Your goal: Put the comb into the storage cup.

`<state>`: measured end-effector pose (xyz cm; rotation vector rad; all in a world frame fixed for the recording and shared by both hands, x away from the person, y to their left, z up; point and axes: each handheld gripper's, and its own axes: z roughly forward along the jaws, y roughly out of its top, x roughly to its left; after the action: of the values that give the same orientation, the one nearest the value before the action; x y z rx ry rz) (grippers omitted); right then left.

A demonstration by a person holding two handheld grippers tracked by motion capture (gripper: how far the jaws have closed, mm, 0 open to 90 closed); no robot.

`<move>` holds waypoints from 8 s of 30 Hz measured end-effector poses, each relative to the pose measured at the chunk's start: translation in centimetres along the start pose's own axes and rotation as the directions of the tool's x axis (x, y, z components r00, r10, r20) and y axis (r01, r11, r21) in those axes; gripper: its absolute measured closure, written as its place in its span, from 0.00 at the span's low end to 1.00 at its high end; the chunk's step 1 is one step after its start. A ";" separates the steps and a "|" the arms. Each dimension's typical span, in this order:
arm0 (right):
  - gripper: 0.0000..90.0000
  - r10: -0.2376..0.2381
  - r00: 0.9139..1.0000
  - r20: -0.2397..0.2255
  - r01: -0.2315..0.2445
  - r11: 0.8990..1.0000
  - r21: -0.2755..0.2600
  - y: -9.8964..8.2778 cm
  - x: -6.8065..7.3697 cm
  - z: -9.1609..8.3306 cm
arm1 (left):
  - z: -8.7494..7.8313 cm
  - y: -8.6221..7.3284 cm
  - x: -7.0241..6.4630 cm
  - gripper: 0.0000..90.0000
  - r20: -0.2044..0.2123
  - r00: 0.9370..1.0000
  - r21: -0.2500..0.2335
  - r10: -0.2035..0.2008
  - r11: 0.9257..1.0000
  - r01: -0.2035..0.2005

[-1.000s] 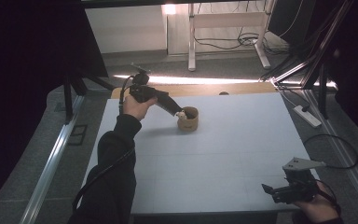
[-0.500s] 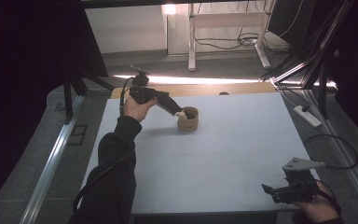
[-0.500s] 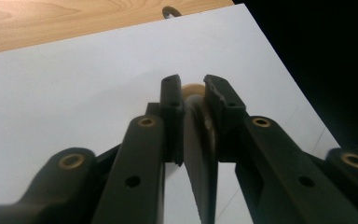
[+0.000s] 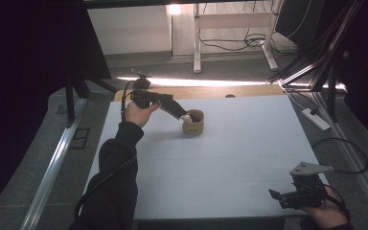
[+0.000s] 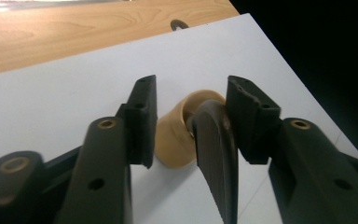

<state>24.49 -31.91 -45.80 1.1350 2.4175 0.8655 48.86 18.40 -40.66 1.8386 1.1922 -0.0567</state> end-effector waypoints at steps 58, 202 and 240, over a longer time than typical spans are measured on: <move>0.00 0.008 1.000 0.002 -0.008 1.000 -0.005 0.0 0.0 -0.1 | -0.1 -3.5 -2.4 0.00 -0.169 0.928 -0.119 0.332 0.928 -0.354; 0.00 0.008 0.999 0.037 -0.006 0.998 -0.056 -0.1 0.1 -0.5 | -5.7 -17.9 -6.0 0.00 -0.194 0.924 -0.055 0.328 0.937 -0.344; 0.00 0.006 0.999 0.036 -0.004 0.999 -0.048 -0.1 0.2 -0.5 | -9.9 -22.2 -6.7 0.00 -0.199 0.942 -0.092 0.269 0.952 -0.291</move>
<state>24.10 -32.01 -45.50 1.1302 2.3523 0.8921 24.79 23.19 -46.38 1.9197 1.0208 0.3471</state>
